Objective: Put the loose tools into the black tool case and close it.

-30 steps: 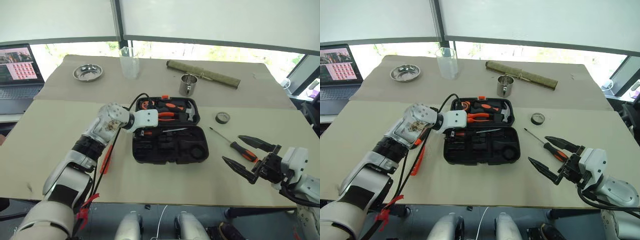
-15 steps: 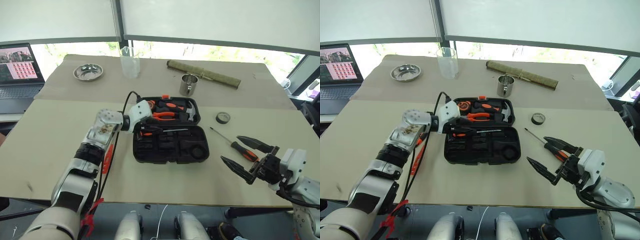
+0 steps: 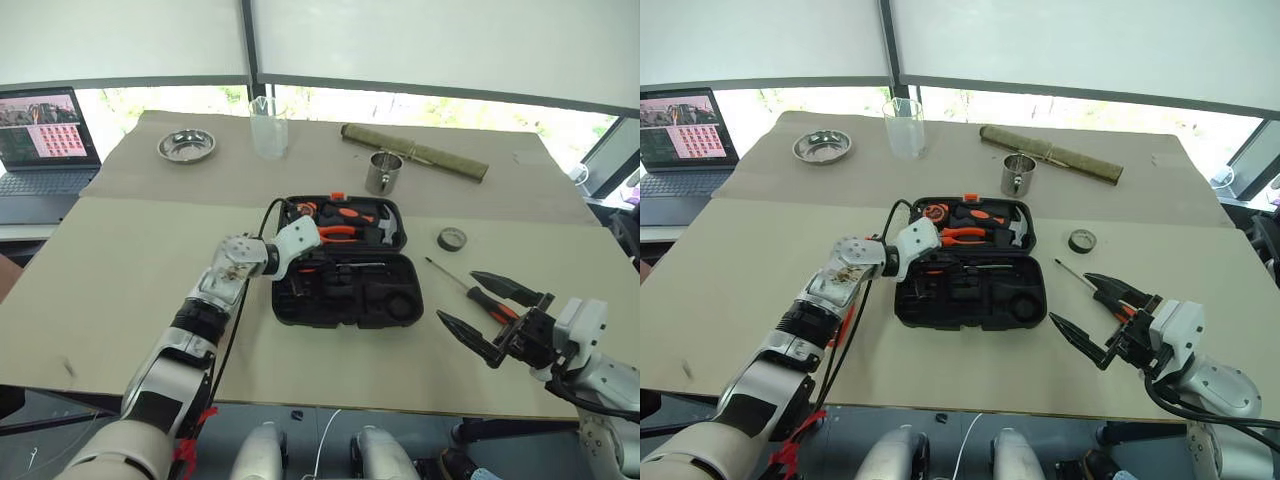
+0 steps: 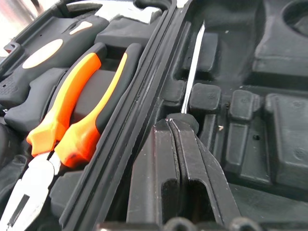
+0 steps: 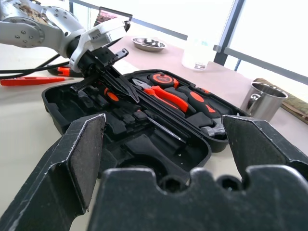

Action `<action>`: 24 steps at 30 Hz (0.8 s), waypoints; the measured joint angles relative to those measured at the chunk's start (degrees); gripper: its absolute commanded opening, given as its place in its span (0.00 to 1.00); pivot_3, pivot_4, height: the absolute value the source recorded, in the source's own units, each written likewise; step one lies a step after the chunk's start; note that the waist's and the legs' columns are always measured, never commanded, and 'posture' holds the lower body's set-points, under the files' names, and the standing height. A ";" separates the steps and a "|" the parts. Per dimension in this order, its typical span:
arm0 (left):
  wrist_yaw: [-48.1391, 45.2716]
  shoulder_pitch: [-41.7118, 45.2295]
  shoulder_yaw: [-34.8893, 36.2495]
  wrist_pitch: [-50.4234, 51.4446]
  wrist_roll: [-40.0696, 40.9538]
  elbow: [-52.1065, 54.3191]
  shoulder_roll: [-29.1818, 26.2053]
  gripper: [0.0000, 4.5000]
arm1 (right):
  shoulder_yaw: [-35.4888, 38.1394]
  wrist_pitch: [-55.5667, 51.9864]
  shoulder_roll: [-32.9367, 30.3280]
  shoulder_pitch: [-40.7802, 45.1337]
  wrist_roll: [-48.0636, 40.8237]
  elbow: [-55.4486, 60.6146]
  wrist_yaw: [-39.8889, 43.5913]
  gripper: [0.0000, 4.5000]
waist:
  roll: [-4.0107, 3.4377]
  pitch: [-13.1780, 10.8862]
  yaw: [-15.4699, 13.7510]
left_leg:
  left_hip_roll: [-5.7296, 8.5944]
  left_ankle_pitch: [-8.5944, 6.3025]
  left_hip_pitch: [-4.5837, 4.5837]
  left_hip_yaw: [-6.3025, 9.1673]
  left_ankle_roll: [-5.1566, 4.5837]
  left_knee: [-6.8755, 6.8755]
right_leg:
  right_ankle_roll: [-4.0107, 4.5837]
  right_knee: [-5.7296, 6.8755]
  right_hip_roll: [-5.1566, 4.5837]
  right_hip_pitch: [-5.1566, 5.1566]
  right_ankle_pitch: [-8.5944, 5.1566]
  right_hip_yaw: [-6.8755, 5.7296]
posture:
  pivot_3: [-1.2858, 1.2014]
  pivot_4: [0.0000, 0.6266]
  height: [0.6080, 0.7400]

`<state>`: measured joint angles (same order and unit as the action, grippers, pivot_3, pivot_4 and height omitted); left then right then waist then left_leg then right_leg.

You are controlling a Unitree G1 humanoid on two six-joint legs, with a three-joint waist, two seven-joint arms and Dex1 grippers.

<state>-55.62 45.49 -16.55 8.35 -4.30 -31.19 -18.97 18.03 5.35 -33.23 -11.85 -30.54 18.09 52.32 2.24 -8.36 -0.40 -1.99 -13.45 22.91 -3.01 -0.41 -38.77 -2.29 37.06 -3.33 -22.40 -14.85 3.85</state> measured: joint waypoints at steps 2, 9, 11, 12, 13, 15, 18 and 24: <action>0.12 0.03 -0.08 0.40 -0.22 -0.05 0.07 0.01 | -0.01 0.00 0.02 0.00 0.02 0.01 -0.05 1.00 | -0.12 0.11 0.07 | 0.00 -0.02 -0.09 -0.01 -0.02 0.00 | -0.01 -0.01 0.00 0.09 -0.01 0.00 | 0.52 0.24 1.00; -3.21 -4.08 6.53 -8.06 7.86 -0.74 0.42 0.24 | 1.66 0.00 -0.02 -0.38 -0.07 -0.35 -0.53 1.00 | -0.25 0.18 0.22 | -0.01 -0.01 0.17 0.01 -0.02 0.00 | 0.01 0.00 -0.02 -0.18 0.00 0.01 | 0.52 0.24 1.00; -9.13 -6.78 11.17 -8.34 15.86 4.28 -1.68 0.40 | 4.75 0.14 -0.77 -2.30 -0.14 -2.05 -0.01 1.00 | -0.24 0.17 0.41 | -0.03 -0.01 0.55 0.01 -0.02 -0.01 | 0.02 0.06 -0.02 -0.57 0.01 0.01 | 0.52 0.24 1.00; -10.83 -7.15 13.92 -7.75 19.24 6.84 -3.20 0.48 | 6.26 0.18 -1.26 -3.46 -0.13 -3.52 0.28 1.00 | -0.24 0.17 0.41 | -0.04 -0.01 0.64 0.03 -0.02 -0.02 | 0.02 0.08 -0.02 -0.67 0.01 0.01 | 0.52 0.24 1.00; -11.78 -7.19 15.85 -6.95 21.31 8.60 -4.80 0.54 | 7.21 0.42 -1.41 -4.05 -0.09 -4.57 0.77 1.00 | -0.24 0.17 0.40 | -0.04 -0.01 0.63 0.03 -0.02 -0.02 | 0.02 0.08 -0.02 -0.67 0.01 0.01 | 0.52 0.24 1.00; -13.94 -7.73 19.51 -5.55 24.65 12.63 -9.98 0.70 | 9.30 1.76 -1.86 -5.89 0.02 -7.52 2.14 1.00 | -0.29 0.19 0.59 | -0.03 -0.01 0.50 0.01 -0.02 0.03 | 0.02 0.07 -0.02 -0.59 0.01 0.05 | 0.52 0.24 1.00; -16.28 -14.24 23.38 -2.42 27.32 17.44 -16.71 0.93 | 12.07 5.18 -1.80 -8.23 1.24 -12.54 3.06 1.00 | -0.50 0.28 1.18 | -0.04 -0.06 0.16 -0.05 -0.10 0.12 | 0.00 -0.02 -0.06 -0.26 -0.02 0.08 | 0.52 0.24 1.00; -18.36 -33.53 29.03 -0.63 31.53 27.55 -21.62 0.98 | 12.93 9.08 -1.36 -13.00 8.71 -20.23 -0.11 1.00 | -0.50 0.24 1.24 | -0.25 -0.08 -0.02 -0.07 -0.10 0.13 | 0.09 -0.04 -0.11 -0.13 -0.08 0.07 | 0.52 0.24 1.00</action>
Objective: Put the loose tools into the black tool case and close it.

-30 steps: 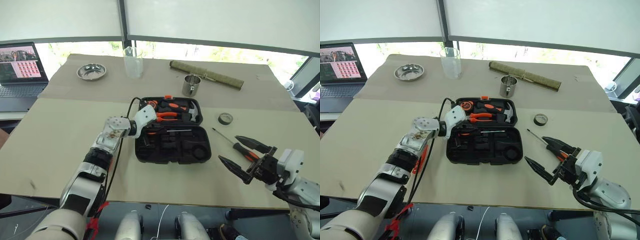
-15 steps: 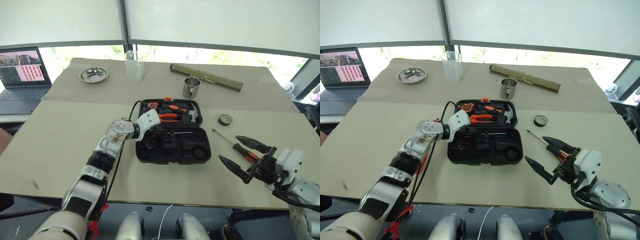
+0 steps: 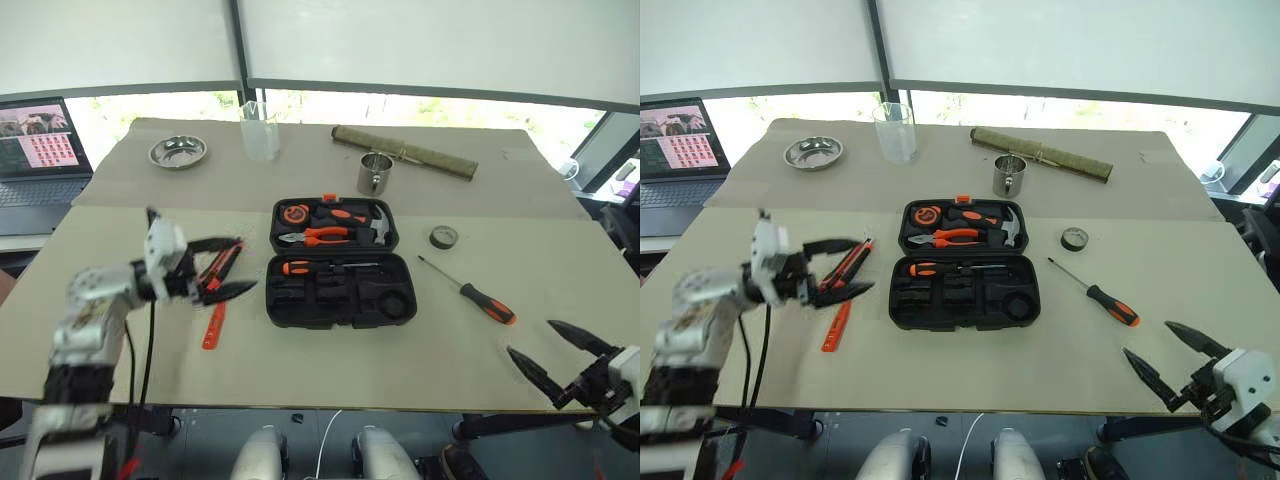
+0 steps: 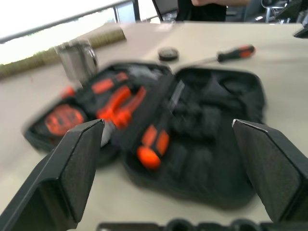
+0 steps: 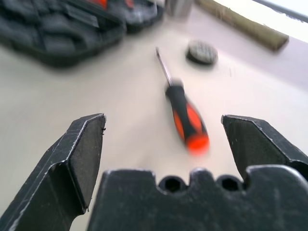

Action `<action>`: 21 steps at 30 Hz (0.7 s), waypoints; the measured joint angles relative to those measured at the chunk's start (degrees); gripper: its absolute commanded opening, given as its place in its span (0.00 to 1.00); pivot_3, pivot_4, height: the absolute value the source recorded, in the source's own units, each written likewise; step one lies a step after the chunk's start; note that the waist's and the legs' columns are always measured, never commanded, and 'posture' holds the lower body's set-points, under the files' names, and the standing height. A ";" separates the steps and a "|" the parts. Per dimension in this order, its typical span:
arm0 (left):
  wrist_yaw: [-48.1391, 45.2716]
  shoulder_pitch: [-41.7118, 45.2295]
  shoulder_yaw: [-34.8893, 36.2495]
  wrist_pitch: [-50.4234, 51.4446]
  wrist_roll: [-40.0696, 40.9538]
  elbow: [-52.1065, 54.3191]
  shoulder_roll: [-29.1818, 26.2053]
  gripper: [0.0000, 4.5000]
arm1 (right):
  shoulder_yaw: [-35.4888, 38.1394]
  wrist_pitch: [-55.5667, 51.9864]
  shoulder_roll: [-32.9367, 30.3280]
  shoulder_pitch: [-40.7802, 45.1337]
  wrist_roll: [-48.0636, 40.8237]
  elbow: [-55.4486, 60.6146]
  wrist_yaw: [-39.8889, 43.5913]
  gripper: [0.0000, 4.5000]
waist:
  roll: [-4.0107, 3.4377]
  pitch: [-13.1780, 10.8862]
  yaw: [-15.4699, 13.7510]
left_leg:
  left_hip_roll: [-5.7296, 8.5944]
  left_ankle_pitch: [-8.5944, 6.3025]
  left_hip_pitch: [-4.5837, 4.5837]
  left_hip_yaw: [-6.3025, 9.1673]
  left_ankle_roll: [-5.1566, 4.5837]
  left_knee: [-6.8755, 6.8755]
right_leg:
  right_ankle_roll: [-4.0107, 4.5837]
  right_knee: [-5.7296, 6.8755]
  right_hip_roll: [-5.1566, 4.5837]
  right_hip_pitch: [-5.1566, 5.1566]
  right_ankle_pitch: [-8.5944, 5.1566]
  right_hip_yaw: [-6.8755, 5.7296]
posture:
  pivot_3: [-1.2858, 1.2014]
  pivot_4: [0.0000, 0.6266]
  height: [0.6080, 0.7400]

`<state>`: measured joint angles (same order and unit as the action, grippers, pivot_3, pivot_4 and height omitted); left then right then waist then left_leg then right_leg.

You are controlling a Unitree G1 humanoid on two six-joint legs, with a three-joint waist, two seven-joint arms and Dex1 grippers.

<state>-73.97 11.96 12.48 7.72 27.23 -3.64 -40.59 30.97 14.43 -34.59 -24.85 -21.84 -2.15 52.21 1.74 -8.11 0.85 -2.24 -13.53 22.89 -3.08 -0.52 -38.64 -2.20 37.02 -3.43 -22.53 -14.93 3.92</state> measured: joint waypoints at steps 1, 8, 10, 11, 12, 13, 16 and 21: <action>-0.25 -2.33 0.94 -0.86 0.04 1.54 -0.40 0.98 | -0.08 -1.60 -0.10 -0.46 1.36 -0.04 -1.87 1.00 | -0.01 0.00 -0.04 | -0.06 0.00 -0.01 0.01 0.01 0.00 | 0.04 0.00 -0.03 0.00 -0.02 0.01 | 0.52 0.24 1.00; -0.11 -7.80 1.64 -3.62 2.83 9.68 0.55 0.98 | -4.19 -18.53 -10.15 11.14 0.84 3.42 -4.28 1.00 | -0.10 -0.06 0.18 | -0.26 0.04 -0.20 -0.17 -0.05 -0.12 | 0.34 -0.02 0.04 0.07 -0.05 0.23 | 0.52 0.24 1.00; 0.00 -6.64 0.22 -4.14 2.79 10.62 0.71 0.98 | -6.65 -22.57 -14.05 16.22 1.41 2.40 -3.58 1.00 | -0.10 -0.06 0.13 | -0.24 0.04 -0.30 -0.34 -0.05 -0.11 | 0.29 -0.02 0.07 0.14 -0.02 0.22 | 0.52 0.24 1.00; 0.15 -5.55 -0.78 -4.95 1.97 10.69 1.04 0.98 | -8.36 -24.42 -15.97 19.10 2.24 1.17 -3.11 1.00 | -0.09 -0.06 0.01 | -0.20 0.04 -0.29 -0.42 -0.05 -0.09 | 0.20 -0.02 0.10 0.15 0.02 0.19 | 0.52 0.24 1.00; 0.24 -4.67 -1.60 -5.40 1.81 10.56 1.47 0.98 | -11.11 -25.98 -17.99 22.54 3.77 -1.12 -2.00 1.00 | -0.08 -0.07 -0.12 | -0.14 0.04 -0.27 -0.43 -0.05 -0.09 | 0.12 -0.03 0.16 0.16 0.05 0.17 | 0.52 0.24 1.00; 0.19 -3.53 -2.83 -5.48 1.65 10.44 1.89 0.98 | -14.15 -27.00 -19.82 25.69 5.58 -3.75 -0.78 1.00 | -0.07 -0.08 -0.26 | -0.10 0.04 -0.23 -0.42 -0.05 -0.09 | 0.10 -0.04 0.17 0.12 0.04 0.15 | 0.52 0.24 1.00; -0.69 -1.28 -5.98 -5.23 1.69 10.70 2.26 0.98 | -22.66 -28.55 -20.93 36.15 10.80 -12.98 1.88 1.00 | -0.07 -0.08 -0.11 | -0.04 0.04 0.03 -0.41 -0.07 -0.07 | 0.10 -0.06 0.17 -0.11 0.04 0.15 | 0.52 0.24 1.00; -0.95 -1.19 -8.26 -4.90 1.93 11.64 2.40 1.00 | -28.46 -29.64 -20.52 43.97 14.33 -22.52 4.62 0.75 | -0.08 -0.07 -0.04 | 0.04 -0.02 0.50 -0.37 -0.17 -0.05 | 0.03 0.00 0.12 -0.59 0.07 0.17 | 0.52 0.24 1.00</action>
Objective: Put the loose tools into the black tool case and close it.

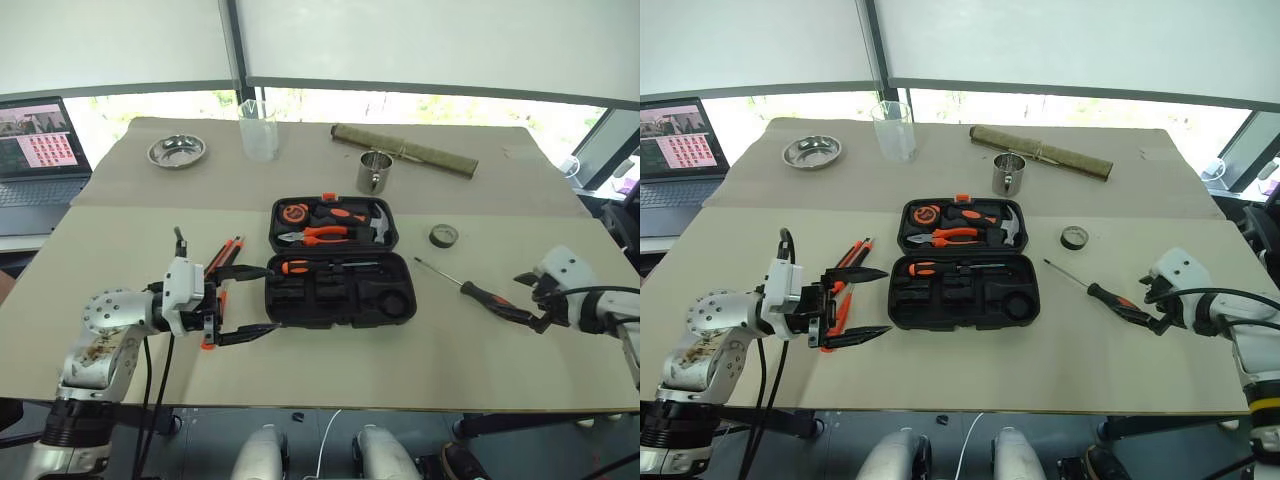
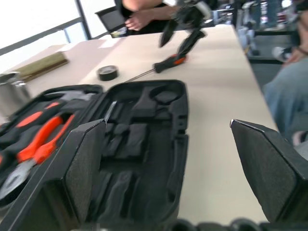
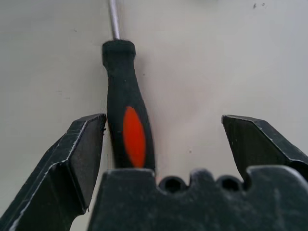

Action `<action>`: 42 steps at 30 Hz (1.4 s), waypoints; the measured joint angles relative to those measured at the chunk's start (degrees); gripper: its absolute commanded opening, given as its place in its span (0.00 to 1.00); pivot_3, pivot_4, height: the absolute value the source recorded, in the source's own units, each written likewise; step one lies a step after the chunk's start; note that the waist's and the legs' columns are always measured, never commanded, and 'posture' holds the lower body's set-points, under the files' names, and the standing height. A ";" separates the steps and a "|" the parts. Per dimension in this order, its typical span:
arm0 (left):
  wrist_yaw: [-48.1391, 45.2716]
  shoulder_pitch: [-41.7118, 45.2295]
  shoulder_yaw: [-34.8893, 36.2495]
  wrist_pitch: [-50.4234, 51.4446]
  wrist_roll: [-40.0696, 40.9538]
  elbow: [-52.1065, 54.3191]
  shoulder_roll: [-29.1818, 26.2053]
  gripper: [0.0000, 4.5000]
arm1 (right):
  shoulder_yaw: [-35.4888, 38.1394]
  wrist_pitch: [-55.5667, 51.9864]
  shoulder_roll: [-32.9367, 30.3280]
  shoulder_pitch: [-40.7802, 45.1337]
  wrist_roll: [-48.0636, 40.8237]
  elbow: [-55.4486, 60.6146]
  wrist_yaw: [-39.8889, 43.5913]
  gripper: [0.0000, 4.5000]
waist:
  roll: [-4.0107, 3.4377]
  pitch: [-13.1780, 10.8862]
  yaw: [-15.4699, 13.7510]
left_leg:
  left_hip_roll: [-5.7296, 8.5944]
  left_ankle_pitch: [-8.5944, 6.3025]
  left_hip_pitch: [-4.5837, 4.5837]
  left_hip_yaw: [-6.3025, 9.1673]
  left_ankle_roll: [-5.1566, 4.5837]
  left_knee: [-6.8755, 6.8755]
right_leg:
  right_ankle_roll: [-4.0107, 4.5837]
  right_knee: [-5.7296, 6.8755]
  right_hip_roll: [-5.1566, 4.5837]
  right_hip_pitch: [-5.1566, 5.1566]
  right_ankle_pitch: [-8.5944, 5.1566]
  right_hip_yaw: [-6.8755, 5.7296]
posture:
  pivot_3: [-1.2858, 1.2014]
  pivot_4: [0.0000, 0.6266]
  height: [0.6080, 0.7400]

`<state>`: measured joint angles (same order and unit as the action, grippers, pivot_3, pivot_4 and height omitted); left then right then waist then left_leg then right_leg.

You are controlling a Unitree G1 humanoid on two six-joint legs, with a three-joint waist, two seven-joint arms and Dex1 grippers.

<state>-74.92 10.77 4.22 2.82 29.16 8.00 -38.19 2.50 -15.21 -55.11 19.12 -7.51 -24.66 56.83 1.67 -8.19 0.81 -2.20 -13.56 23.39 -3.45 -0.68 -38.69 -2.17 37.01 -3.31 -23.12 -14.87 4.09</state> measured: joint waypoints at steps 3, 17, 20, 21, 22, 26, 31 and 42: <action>0.12 -0.02 -0.03 0.03 0.16 0.06 -0.01 1.00 | -1.52 0.06 0.10 1.75 0.41 -1.59 2.52 0.53 | 0.01 0.00 0.00 | 0.00 -0.01 -0.01 0.01 -0.02 -0.01 | -0.03 0.00 -0.01 0.02 0.02 -0.01 | 0.52 0.24 1.00; 3.42 -6.94 5.26 2.36 2.86 1.57 -0.40 1.00 | 3.74 12.28 -1.05 -0.02 -4.15 4.96 9.64 0.22 | -0.12 -0.07 0.90 | -0.10 -0.06 -0.12 0.11 -0.08 0.00 | -0.04 0.03 -0.02 -0.01 0.04 0.08 | 0.52 0.24 1.00; 4.83 -11.85 8.09 2.01 2.89 1.64 -0.06 1.00 | 1.85 8.58 1.79 6.01 -7.44 15.04 11.56 0.22 | -0.12 -0.09 1.90 | -0.43 -0.06 -0.20 0.18 -0.08 0.00 | 0.08 0.03 0.17 -0.01 0.11 0.08 | 0.52 0.24 1.00; 5.32 -13.79 8.77 1.62 2.88 1.77 0.09 1.00 | -0.23 6.81 3.64 8.53 -8.05 18.43 11.95 0.22 | -0.11 -0.10 1.96 | -0.47 -0.06 -0.21 0.22 -0.07 0.00 | 0.10 0.03 0.22 0.00 0.11 0.05 | 0.52 0.24 1.00; 5.76 -15.24 9.45 1.29 2.89 1.91 0.34 1.00 | -2.09 5.54 5.13 10.31 -8.43 20.18 12.29 0.22 | -0.09 -0.11 1.85 | -0.48 -0.06 -0.21 0.24 -0.07 0.00 | 0.12 0.05 0.23 -0.01 0.11 0.02 | 0.52 0.24 1.00; 7.57 -19.81 11.79 1.31 3.67 3.42 0.84 1.00 | -11.87 0.74 12.03 16.96 -6.44 21.98 13.20 0.22 | -0.03 -0.15 1.09 | -0.44 -0.05 -0.12 0.20 -0.06 -0.01 | 0.15 0.08 0.10 -0.10 0.10 -0.05 | 0.52 0.24 1.00; 9.92 -20.97 12.44 2.99 5.01 7.15 1.02 1.00 | -21.40 1.73 15.48 24.01 2.52 12.37 13.49 0.22 | -0.02 -0.18 -0.52 | -0.25 -0.05 -0.01 0.00 -0.05 -0.06 | 0.10 -0.01 -0.13 -0.12 0.13 -0.11 | 0.52 0.24 1.00; 13.14 -20.63 12.25 3.54 4.69 10.54 1.68 1.00 | -26.51 18.26 16.95 31.68 13.11 -6.13 15.88 0.22 | -0.01 -0.19 0.31 | -0.34 -0.06 -0.08 -0.15 -0.04 0.05 | 0.18 0.04 0.05 -0.15 0.10 -0.14 | 0.52 0.24 1.00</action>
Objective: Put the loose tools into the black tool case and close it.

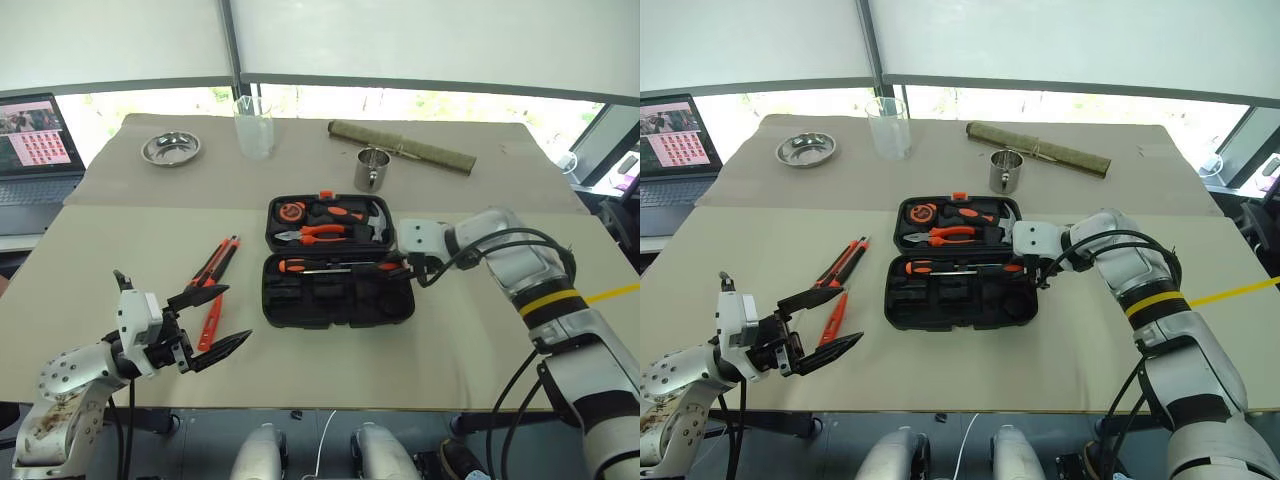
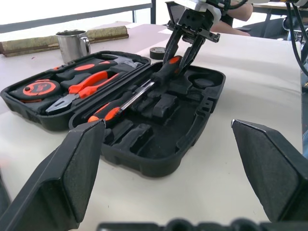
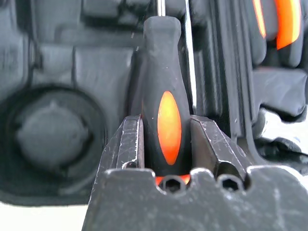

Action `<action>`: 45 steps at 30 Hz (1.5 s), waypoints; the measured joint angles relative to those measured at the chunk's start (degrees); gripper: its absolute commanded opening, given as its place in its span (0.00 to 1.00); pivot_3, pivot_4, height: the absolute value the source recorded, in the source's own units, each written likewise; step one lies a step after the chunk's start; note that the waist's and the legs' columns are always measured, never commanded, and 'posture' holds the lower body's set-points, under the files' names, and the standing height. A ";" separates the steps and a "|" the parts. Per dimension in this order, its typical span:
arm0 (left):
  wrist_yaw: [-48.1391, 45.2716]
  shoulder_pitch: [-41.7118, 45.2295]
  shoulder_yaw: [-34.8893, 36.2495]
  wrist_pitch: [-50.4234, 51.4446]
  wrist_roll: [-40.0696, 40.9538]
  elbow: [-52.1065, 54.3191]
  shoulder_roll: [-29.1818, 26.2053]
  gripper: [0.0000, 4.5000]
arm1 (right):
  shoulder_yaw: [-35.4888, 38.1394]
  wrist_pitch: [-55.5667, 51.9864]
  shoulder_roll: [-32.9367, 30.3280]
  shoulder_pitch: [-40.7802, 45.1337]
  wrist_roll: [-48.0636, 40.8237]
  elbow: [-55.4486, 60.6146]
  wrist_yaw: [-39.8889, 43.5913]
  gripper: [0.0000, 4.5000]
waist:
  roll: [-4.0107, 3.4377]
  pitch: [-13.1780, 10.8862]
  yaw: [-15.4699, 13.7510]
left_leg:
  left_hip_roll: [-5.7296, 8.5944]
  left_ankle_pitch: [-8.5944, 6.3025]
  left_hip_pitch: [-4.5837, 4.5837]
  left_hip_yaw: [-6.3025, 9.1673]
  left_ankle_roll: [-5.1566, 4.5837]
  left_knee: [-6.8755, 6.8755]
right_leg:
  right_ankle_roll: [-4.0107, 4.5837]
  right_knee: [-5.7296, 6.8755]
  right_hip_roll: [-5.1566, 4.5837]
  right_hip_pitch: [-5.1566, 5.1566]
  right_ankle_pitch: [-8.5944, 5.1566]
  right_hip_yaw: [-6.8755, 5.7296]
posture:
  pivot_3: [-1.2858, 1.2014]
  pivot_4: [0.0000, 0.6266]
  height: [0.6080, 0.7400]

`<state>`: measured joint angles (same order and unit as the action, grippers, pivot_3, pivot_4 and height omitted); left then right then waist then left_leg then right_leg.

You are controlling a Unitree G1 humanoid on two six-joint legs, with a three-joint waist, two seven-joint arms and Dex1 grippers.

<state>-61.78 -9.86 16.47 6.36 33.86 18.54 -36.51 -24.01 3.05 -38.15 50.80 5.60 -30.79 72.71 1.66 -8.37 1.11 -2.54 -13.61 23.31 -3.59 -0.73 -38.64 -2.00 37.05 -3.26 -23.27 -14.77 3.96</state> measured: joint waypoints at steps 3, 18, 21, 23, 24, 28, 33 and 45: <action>0.29 -0.45 0.00 0.00 -0.02 0.04 0.00 1.00 | 0.01 2.62 1.24 0.96 0.56 -3.03 0.50 0.22 | 0.00 0.00 0.06 | -0.03 0.00 -0.03 0.01 0.00 0.00 | 0.01 0.02 0.00 0.01 0.00 0.00 | 0.52 0.24 1.00; 0.91 -0.33 0.09 -0.04 -0.24 0.02 -0.15 1.00 | 8.50 12.55 3.67 4.56 -9.10 -11.10 10.35 0.42 | -0.01 -0.03 0.04 | -0.06 0.00 -0.04 0.13 0.00 0.03 | 0.02 0.01 -0.06 0.05 0.00 0.00 | 0.52 0.24 1.00; 1.09 -0.19 0.11 -0.04 -0.31 -0.12 -0.20 1.00 | 12.03 7.79 6.50 4.57 -13.68 -10.90 11.11 0.20 | -0.01 -0.03 0.23 | -0.12 -0.01 -0.12 0.24 0.01 0.04 | 0.06 0.04 -0.05 0.07 0.02 0.02 | 0.52 0.24 1.00; 1.09 -0.10 0.11 -0.03 -0.46 -0.16 -0.30 1.00 | 12.04 6.57 8.45 4.16 -13.26 -10.92 9.41 0.04 | -0.01 -0.03 0.44 | -0.12 0.00 -0.14 0.26 0.01 0.09 | 0.08 0.05 -0.04 0.04 0.03 0.02 | 0.52 0.24 1.00; 1.06 -0.10 0.08 -0.02 -0.56 -0.28 -0.39 1.00 | 11.83 6.52 9.32 3.69 -12.86 -10.92 8.48 0.01 | -0.01 -0.03 0.52 | -0.11 0.00 -0.14 0.25 0.01 0.11 | 0.09 0.05 -0.04 0.04 0.02 0.01 | 0.52 0.24 1.00; 0.90 -0.14 -0.12 -0.01 -1.22 -1.00 -1.00 1.00 | 10.68 6.52 13.67 1.67 -9.90 -12.37 3.84 0.01 | -0.03 -0.04 0.80 | -0.08 0.00 -0.09 0.25 0.02 0.14 | 0.09 0.05 -0.06 -0.03 0.02 0.02 | 0.52 0.24 1.00; 1.12 0.05 -0.46 -0.01 -2.11 -1.41 -0.99 1.00 | 8.66 9.00 14.65 1.07 -6.37 -13.70 2.17 0.01 | -0.04 -0.05 0.79 | -0.04 0.00 -0.08 0.25 0.02 0.15 | 0.08 0.03 -0.10 -0.01 0.02 -0.01 | 0.52 0.24 1.00; 4.02 0.47 -0.67 0.21 -3.43 -1.41 -1.21 1.00 | 6.90 11.38 16.41 3.03 -3.60 -19.50 0.92 0.01 | 0.00 -0.02 1.35 | -0.07 0.00 -0.47 0.26 0.03 0.24 | 0.09 0.04 -0.09 0.27 0.02 0.02 | 0.52 0.24 1.00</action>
<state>-57.77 -9.39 15.80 6.57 30.43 17.13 -37.72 -17.11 14.43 -21.74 53.83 2.00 -50.30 73.63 1.65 -8.40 2.46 -2.61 -13.61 22.84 -3.33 -0.70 -38.40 -1.91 37.09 -3.35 -23.00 -14.75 3.98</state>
